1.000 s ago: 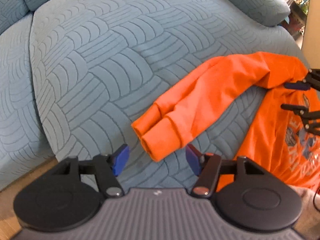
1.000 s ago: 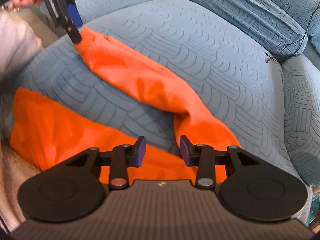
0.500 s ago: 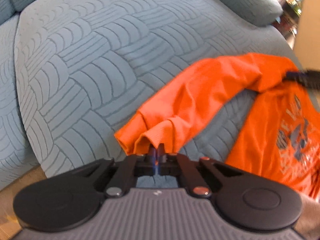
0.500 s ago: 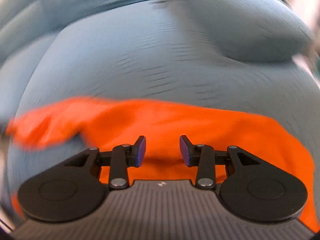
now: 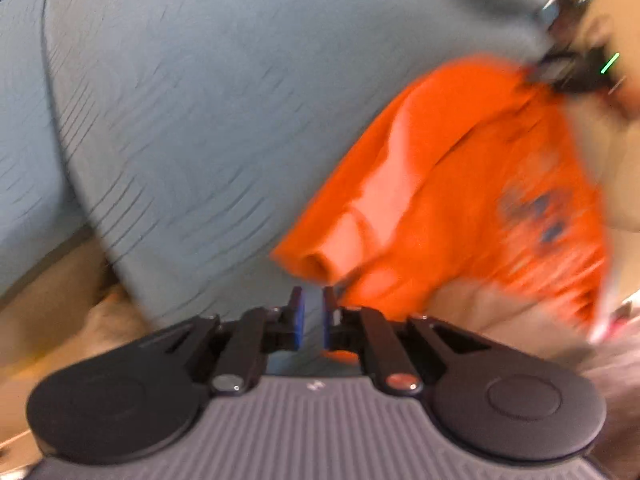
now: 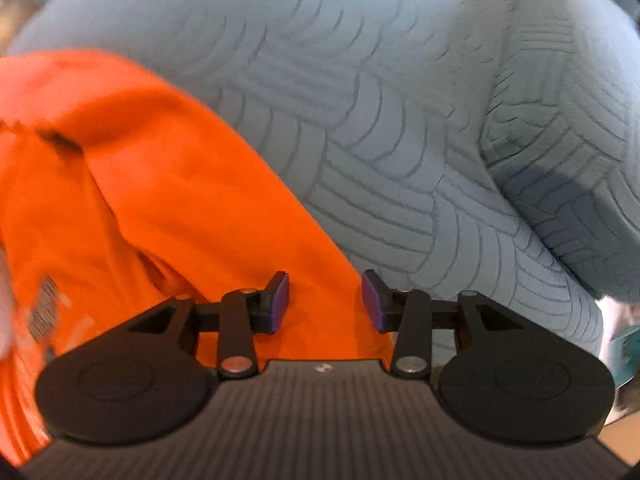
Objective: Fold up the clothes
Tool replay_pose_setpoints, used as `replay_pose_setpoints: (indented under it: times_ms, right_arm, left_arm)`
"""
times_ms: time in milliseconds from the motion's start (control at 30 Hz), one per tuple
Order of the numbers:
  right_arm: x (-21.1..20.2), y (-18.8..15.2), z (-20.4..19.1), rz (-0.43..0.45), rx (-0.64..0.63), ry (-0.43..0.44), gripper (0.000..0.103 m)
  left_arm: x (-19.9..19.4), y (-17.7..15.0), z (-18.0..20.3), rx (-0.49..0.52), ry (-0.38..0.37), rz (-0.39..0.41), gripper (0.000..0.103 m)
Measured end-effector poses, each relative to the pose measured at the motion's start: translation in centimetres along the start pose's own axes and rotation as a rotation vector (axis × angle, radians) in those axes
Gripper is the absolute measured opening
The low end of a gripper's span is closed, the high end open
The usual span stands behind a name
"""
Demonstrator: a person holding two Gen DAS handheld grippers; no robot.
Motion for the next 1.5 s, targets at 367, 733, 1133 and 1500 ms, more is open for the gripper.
replay_pose_setpoints:
  times_ms: [367, 733, 1133, 1500]
  right_arm:
    - [-5.1, 2.0, 4.1, 0.301, 0.534, -0.325, 0.032]
    - [-7.4, -10.1, -19.5, 0.192, 1.325, -0.259, 0.067]
    - [-20.2, -14.3, -37.4, -0.057, 1.616, -0.415, 0.067]
    - [-13.2, -30.2, -53.6, 0.056, 2.017, -0.385, 0.067]
  left_arm:
    - [-2.6, 4.5, 3.4, 0.136, 0.021, 0.102, 0.08]
    - [-2.4, 9.6, 3.9, 0.416, -0.129, 0.178, 0.088]
    - [-8.4, 11.2, 12.1, 0.929, -0.062, 0.159, 0.098]
    - [1.9, 1.1, 12.1, 0.713, 0.184, 0.028, 0.098]
Point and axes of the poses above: each gripper's, at about its wrist camera, not at the fingertips, and x roughly the way its jaws point, z to its right, y to its top, the point moved 7 cm from there along x, roughly the way its jaws point, and after that the axes turned 7 degrees about x, right-handed, at the moved point
